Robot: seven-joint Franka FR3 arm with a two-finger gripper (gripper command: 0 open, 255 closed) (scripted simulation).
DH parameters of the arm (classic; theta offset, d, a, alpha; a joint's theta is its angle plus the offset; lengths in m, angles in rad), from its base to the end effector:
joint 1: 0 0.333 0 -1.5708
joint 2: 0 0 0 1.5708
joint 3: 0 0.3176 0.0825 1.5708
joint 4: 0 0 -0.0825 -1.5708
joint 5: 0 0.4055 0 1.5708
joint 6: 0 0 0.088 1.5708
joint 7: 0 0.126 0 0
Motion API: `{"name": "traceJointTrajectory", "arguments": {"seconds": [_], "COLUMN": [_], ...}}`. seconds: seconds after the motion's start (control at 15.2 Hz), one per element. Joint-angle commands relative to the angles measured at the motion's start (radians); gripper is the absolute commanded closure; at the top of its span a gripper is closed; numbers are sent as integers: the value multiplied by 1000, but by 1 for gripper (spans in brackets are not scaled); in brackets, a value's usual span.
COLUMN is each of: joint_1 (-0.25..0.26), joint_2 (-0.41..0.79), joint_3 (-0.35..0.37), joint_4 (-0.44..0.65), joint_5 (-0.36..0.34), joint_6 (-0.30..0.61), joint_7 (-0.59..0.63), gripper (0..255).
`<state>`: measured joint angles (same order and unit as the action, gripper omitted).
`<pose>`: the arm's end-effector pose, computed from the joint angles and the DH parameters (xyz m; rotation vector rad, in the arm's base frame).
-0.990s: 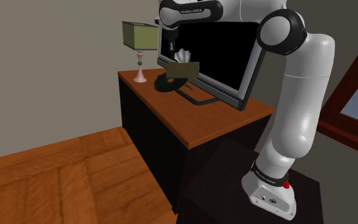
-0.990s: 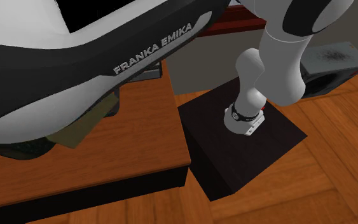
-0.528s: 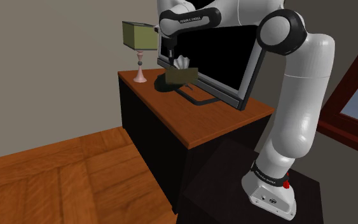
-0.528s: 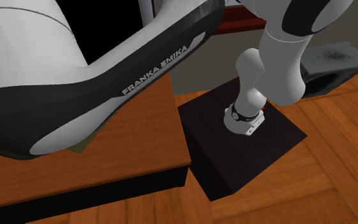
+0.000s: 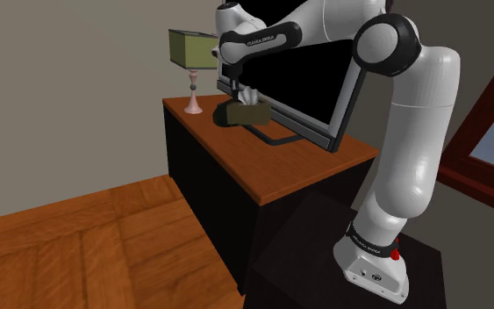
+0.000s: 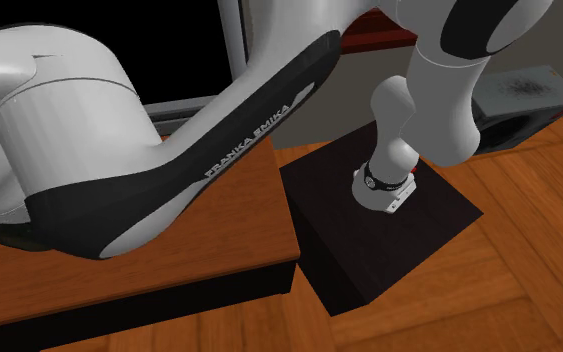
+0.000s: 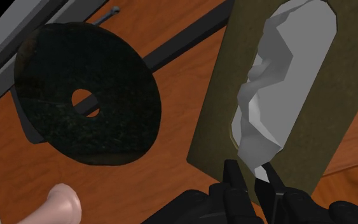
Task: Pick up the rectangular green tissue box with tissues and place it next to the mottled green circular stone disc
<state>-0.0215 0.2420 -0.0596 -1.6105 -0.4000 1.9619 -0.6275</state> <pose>0.6671 -0.0834 0.4795 2.5785 0.9163 -0.0484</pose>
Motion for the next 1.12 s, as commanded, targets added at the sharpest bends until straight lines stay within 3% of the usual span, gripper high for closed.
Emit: {"name": "traceJointTrajectory", "arguments": {"seconds": [0.0,1.06], "joint_1": [-2,-5], "joint_2": [-2,52], "joint_3": [-2,-10], "joint_4": [-31,-166], "joint_5": [-4,-41], "joint_6": [28,206], "joint_7": [9,85], "gripper": [255,255]}}
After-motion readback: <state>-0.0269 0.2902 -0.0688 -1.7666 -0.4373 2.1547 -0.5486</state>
